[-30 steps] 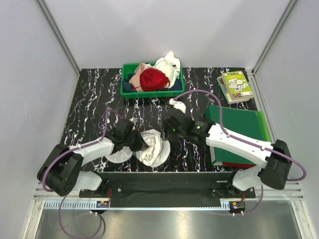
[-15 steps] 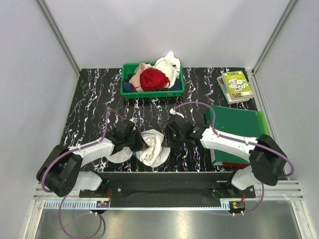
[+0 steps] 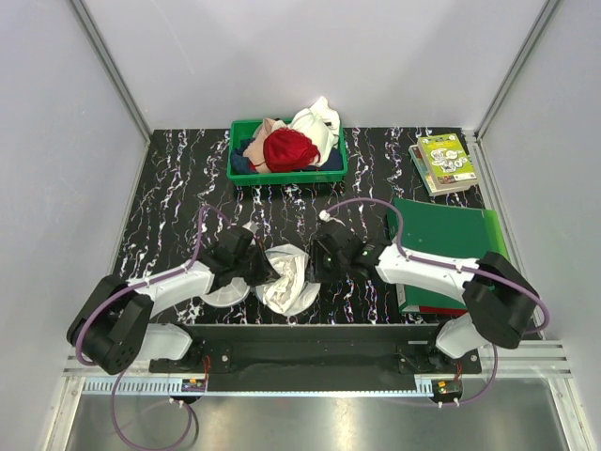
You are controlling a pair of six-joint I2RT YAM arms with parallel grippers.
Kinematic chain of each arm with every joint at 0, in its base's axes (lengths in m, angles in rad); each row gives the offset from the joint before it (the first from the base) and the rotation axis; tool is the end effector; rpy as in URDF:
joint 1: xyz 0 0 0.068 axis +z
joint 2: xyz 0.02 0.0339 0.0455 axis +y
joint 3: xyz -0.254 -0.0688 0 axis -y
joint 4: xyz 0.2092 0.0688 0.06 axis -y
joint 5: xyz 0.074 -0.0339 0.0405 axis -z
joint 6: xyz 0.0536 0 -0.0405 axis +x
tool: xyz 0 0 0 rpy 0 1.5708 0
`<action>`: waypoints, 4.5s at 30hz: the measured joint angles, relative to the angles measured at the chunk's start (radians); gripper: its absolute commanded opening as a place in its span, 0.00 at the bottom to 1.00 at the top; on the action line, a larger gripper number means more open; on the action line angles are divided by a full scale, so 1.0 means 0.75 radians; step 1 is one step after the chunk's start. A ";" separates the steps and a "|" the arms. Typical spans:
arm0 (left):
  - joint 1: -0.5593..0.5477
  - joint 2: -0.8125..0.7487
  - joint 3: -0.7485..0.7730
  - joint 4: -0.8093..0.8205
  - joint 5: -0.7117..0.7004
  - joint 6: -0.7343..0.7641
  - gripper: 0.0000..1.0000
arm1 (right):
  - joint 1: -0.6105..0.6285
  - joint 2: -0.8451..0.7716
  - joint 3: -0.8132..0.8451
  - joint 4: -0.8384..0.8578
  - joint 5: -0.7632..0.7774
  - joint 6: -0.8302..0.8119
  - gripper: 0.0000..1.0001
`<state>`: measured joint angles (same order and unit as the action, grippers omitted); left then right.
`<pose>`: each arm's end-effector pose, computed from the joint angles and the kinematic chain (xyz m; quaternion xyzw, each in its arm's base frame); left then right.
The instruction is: Place the bra in the laundry bag and zip it closed
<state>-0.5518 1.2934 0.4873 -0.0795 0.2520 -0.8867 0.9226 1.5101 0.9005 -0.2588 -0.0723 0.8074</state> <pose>0.1788 -0.1258 0.1509 -0.1141 0.9284 -0.3086 0.1727 0.1737 0.2358 0.1992 -0.0664 0.9361 0.2837 0.1972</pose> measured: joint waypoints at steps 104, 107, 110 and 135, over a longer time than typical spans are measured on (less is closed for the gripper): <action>-0.221 0.061 0.221 -0.067 -0.078 0.179 0.74 | 0.068 -0.566 0.175 -0.423 0.081 0.162 0.00; -0.222 -0.121 0.293 -0.230 -0.134 0.232 0.83 | 0.067 -0.576 0.175 -0.430 0.096 0.161 0.00; -0.221 -0.297 0.377 -0.381 -0.191 0.269 0.93 | 0.067 -0.576 0.166 -0.431 0.108 0.161 0.00; 0.120 -0.514 -0.052 -0.722 -0.405 -0.171 0.66 | 0.063 -0.579 0.149 -0.440 0.111 0.151 0.00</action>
<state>-0.4622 0.9077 0.4484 -0.6212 -0.0517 -1.0153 0.9695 1.0760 1.0119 -0.5888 0.0113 0.9203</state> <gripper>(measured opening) 0.701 0.011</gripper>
